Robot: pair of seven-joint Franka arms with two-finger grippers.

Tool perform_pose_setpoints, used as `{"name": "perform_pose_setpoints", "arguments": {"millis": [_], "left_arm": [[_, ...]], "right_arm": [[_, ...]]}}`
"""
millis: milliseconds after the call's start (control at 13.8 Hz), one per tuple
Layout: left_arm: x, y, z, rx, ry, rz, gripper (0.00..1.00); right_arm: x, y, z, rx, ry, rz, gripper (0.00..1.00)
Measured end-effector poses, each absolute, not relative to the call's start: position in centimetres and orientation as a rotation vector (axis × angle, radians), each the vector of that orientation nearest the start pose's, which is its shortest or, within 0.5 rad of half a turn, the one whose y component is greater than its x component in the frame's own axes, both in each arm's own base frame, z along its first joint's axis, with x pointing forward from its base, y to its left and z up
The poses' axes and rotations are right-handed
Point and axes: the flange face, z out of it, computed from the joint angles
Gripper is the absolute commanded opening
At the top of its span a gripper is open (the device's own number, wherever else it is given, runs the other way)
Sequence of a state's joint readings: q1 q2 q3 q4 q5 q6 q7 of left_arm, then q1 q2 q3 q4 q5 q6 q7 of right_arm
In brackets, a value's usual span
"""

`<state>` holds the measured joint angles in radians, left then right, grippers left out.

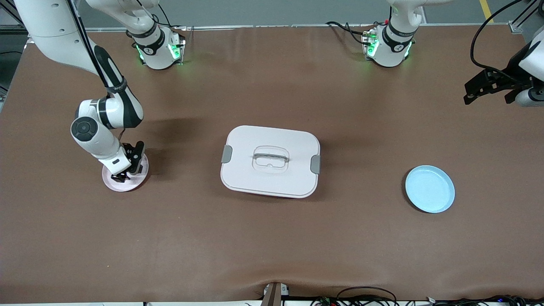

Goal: Transfer orange switch to right arm and place

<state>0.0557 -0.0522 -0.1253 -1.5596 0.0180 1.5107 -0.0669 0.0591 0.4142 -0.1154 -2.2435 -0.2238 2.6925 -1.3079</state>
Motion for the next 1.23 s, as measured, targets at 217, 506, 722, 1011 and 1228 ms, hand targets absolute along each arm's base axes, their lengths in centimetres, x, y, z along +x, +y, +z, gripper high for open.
{"name": "perform_pose_setpoints", "arguments": {"millis": [217, 506, 722, 1011, 1228], "left_arm": [[53.1, -3.6, 65.3, -3.117, -0.001, -0.009, 1.0], [53.1, -3.6, 65.3, -3.117, -0.001, -0.013, 1.0], [53.1, -3.6, 65.3, -3.117, -0.002, -0.012, 1.0], [53.1, -3.5, 65.3, -3.117, -0.002, -0.006, 1.0], [53.1, -3.5, 65.3, -3.117, -0.002, -0.004, 1.0]], "right_arm": [[55.4, -2.7, 21.1, -2.492, -2.101, 0.169, 1.0], [56.7, -2.4, 24.9, -2.853, -1.589, 0.205, 1.0], [56.9, -2.2, 25.7, -3.066, -1.128, 0.143, 1.0], [57.0, -2.1, 26.1, -3.215, -0.502, 0.084, 1.0], [57.6, -1.8, 27.4, -3.241, -0.22, 0.024, 1.0]]}}
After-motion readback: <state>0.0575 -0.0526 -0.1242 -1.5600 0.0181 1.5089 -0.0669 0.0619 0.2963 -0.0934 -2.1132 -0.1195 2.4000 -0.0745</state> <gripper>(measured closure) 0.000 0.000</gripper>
